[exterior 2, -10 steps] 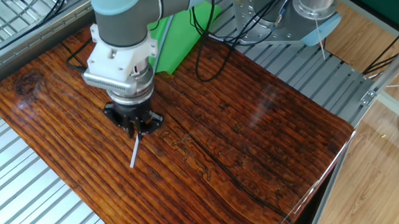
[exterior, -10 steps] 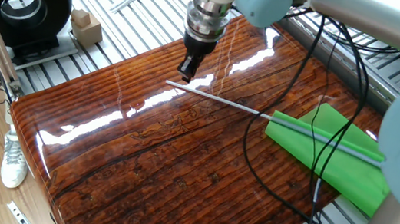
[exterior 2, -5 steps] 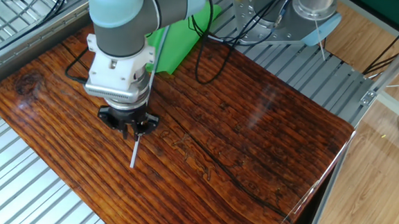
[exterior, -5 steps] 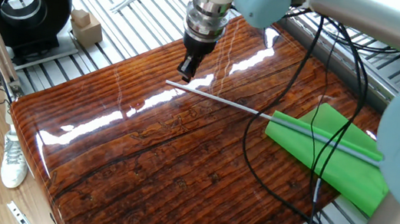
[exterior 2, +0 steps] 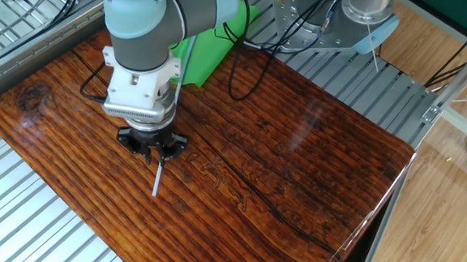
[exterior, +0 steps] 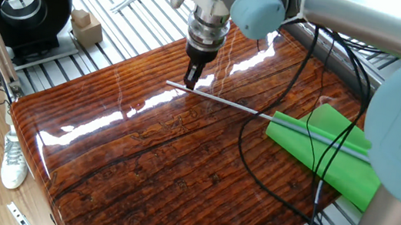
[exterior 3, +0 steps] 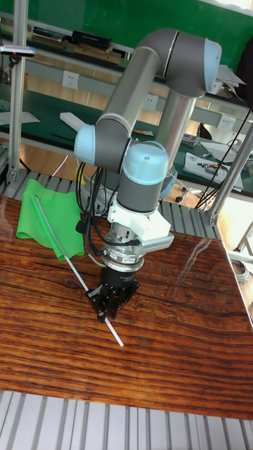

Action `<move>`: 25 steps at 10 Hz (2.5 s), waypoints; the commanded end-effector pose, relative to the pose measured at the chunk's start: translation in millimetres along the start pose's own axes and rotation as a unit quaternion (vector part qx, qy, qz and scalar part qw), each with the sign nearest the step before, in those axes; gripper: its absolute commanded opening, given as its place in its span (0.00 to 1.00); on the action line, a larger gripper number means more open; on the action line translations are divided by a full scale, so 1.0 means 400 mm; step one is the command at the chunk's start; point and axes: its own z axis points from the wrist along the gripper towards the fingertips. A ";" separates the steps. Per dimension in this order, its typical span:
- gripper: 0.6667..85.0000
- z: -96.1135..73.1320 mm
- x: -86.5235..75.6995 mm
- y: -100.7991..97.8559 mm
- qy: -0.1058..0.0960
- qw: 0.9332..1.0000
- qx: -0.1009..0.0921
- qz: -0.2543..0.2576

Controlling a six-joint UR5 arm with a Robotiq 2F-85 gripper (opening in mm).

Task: Wave the flag

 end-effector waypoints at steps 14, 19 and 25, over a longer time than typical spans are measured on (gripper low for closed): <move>0.23 0.037 0.003 0.024 -0.016 0.999 -0.022 0.018; 0.04 0.011 0.017 0.014 -0.013 0.999 -0.042 0.015; 0.01 -0.029 0.037 -0.002 0.037 0.999 -0.010 -0.019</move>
